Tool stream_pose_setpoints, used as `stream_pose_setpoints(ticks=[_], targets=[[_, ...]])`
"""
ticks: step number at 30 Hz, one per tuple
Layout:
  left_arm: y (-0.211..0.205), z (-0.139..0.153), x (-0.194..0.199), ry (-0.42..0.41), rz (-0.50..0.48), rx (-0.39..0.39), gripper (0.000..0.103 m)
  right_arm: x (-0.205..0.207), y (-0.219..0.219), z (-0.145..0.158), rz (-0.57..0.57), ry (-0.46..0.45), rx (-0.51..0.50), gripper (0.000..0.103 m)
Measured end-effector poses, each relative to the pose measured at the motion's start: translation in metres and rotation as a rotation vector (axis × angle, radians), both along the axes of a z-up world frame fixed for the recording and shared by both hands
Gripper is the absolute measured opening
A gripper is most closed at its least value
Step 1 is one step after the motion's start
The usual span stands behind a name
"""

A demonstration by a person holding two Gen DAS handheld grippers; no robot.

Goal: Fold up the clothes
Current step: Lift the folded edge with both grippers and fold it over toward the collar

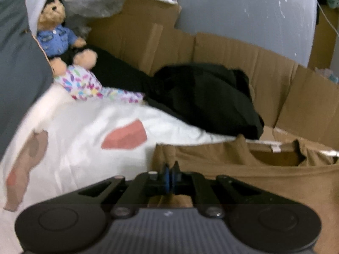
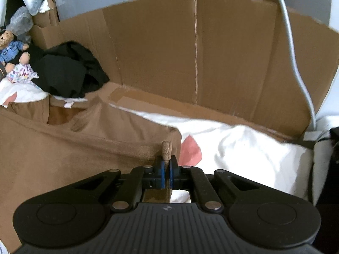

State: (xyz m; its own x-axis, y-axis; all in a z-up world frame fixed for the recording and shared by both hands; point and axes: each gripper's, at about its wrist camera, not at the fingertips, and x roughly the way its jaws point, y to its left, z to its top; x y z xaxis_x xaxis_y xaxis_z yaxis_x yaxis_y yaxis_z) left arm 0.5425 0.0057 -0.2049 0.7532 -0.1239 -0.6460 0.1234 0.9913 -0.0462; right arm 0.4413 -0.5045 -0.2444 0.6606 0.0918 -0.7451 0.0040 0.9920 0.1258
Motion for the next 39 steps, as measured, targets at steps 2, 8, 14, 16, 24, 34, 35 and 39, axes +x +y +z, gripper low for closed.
stream_pose_setpoints(ticks=[2,8,14,16,24,34,35,39], targets=[[-0.001,0.01,0.001,-0.014,0.01,0.003,0.002,-0.001,-0.001,0.01,-0.011,-0.015,-0.004,0.004],[-0.002,0.031,0.013,-0.051,0.062,-0.006,0.002,0.003,0.0,0.026,-0.044,-0.043,-0.014,0.004],[-0.007,0.024,0.028,-0.034,0.071,0.014,0.002,0.021,-0.001,0.023,-0.075,-0.042,-0.015,0.004],[-0.007,0.02,0.033,-0.026,0.078,0.015,0.002,0.027,0.0,0.018,-0.081,-0.038,-0.018,0.004],[-0.012,-0.002,0.062,-0.001,0.091,0.042,0.002,0.059,0.004,-0.005,-0.093,-0.017,-0.04,0.004],[-0.024,-0.019,0.097,0.027,0.082,0.084,0.002,0.094,0.007,-0.027,-0.098,0.012,-0.076,0.004],[-0.025,-0.021,0.1,0.033,0.084,0.083,0.002,0.096,0.006,-0.029,-0.099,0.018,-0.079,0.004],[-0.027,-0.032,0.11,0.055,0.097,0.085,0.002,0.103,0.009,-0.038,-0.092,0.044,-0.107,0.004]])
